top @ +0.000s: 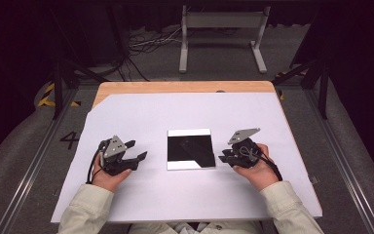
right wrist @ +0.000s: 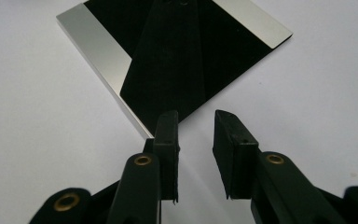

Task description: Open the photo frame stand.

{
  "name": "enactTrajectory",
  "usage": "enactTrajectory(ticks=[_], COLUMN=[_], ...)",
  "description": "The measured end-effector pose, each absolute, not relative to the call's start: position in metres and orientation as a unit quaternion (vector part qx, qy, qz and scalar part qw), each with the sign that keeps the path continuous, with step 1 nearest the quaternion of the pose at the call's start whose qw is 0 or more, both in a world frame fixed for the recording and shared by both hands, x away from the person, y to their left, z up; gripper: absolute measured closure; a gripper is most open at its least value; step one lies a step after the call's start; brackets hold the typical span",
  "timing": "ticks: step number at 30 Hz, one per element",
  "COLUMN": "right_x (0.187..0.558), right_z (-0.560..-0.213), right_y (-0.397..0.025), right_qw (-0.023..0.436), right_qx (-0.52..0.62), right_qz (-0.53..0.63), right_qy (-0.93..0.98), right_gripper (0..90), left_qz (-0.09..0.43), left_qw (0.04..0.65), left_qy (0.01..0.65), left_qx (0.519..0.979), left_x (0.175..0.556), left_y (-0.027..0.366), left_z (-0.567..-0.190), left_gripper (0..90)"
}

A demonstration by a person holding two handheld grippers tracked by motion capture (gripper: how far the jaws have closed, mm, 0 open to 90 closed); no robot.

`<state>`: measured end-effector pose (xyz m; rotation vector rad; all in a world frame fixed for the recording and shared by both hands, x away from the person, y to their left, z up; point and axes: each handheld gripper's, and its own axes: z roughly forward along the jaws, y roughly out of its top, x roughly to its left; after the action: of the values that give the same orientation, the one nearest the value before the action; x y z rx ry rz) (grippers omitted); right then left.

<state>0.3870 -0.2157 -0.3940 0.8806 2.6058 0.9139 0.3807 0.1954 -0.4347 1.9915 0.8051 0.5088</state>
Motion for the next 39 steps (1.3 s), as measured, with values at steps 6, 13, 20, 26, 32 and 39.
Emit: enactTrajectory(ticks=[6,13,20,26,32,39], right_x=[0.388,0.388,0.389,0.390,0.393,0.396], right_z=[-0.399,-0.403,-0.409,-0.413,-0.416,-0.416], right_y=[-0.211,-0.208,-0.201,-0.196,-0.190,-0.185], right_qw=[0.108,0.094,0.073,0.061,0.060,0.060], right_qx=[0.296,0.288,0.279,0.274,0.266,0.262], right_qz=[0.291,0.274,0.250,0.228,0.212,0.194], right_qy=[0.904,0.913,0.924,0.932,0.939,0.943], right_gripper=[73.5,75.2,78.3,80.4,82.3,86.3], left_qz=[0.205,0.206,0.205,0.204,0.205,0.208], left_qw=[0.450,0.449,0.449,0.447,0.447,0.447], left_qy=[0.327,0.326,0.327,0.329,0.334,0.343], left_qx=[0.805,0.806,0.806,0.807,0.804,0.800], left_x=[0.381,0.381,0.381,0.379,0.375,0.370], left_y=[0.196,0.195,0.196,0.197,0.201,0.208], left_z=[-0.435,-0.435,-0.436,-0.436,-0.437,-0.438], left_gripper=[37.1,37.1,37.0,37.0,36.8,36.3])
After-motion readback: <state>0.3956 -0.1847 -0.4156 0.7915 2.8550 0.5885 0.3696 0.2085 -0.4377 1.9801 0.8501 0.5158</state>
